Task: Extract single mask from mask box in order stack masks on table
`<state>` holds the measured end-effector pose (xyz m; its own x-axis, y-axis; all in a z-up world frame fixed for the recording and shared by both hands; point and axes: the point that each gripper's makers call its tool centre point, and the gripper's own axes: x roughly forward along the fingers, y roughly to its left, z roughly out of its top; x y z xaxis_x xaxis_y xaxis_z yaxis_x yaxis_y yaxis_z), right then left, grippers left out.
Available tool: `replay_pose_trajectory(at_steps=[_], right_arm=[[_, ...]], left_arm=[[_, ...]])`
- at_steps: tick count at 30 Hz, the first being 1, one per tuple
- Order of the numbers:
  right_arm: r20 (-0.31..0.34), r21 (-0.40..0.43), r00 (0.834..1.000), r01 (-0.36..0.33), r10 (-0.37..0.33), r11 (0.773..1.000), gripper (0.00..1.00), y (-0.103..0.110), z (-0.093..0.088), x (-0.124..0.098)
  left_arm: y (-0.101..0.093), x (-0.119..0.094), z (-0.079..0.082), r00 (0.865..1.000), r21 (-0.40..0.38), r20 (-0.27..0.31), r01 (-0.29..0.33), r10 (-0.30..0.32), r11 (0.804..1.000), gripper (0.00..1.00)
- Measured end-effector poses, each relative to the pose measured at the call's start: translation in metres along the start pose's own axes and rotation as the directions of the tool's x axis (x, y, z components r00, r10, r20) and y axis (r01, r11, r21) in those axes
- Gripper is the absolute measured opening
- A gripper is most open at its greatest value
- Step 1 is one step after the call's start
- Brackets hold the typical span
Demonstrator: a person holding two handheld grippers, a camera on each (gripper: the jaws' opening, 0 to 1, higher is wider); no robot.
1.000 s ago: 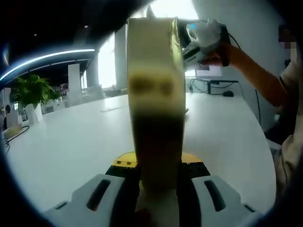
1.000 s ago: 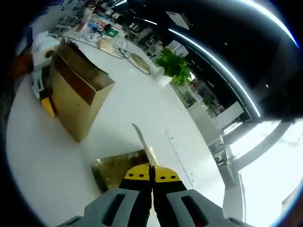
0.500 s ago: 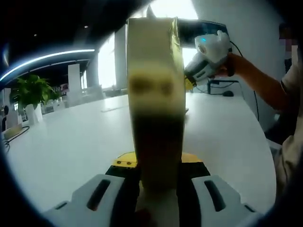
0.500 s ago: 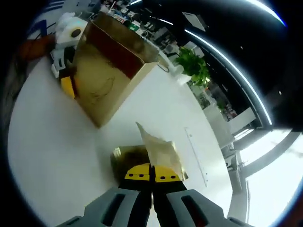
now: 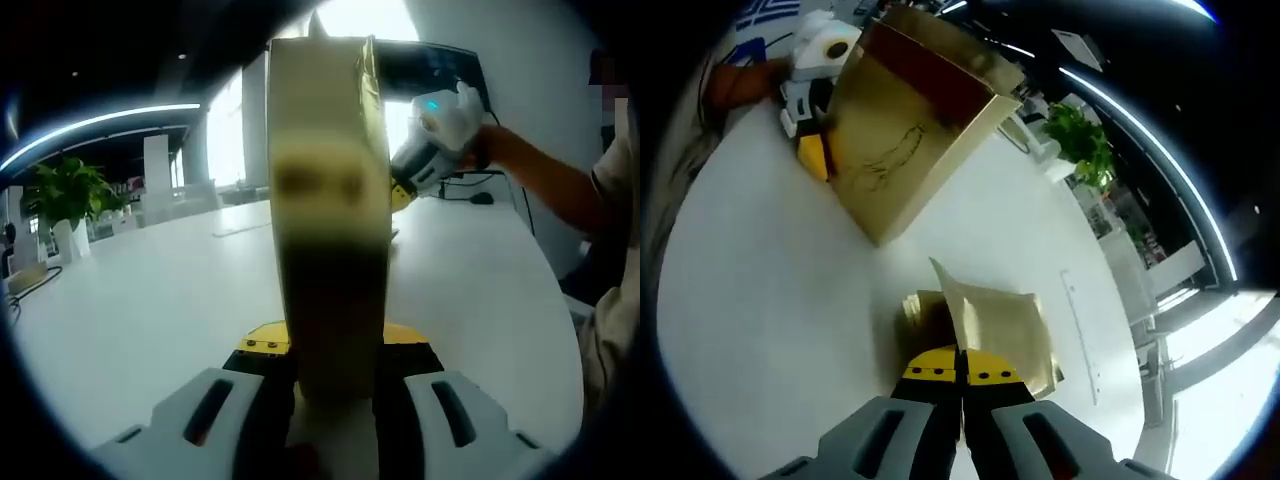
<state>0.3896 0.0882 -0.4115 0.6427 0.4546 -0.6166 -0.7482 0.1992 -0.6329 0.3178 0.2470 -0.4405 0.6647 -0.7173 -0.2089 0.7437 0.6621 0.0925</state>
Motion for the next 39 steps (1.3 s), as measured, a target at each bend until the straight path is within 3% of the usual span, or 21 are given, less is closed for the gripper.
replay_pose_trajectory(at_steps=[20,39], right_arm=[[0.030,-0.106,0.998,-0.057,0.061,0.993,0.00,-0.002,-0.007,0.007],[0.034,-0.055,0.999,-0.024,0.026,0.998,0.00,-0.010,-0.013,0.015]], left_arm=[[0.001,0.000,-0.001,1.000,-0.001,-0.002,0.000,0.000,1.000,0.20],[0.000,0.000,-0.001,1.000,-0.003,-0.003,-0.002,0.002,1.000,0.20]])
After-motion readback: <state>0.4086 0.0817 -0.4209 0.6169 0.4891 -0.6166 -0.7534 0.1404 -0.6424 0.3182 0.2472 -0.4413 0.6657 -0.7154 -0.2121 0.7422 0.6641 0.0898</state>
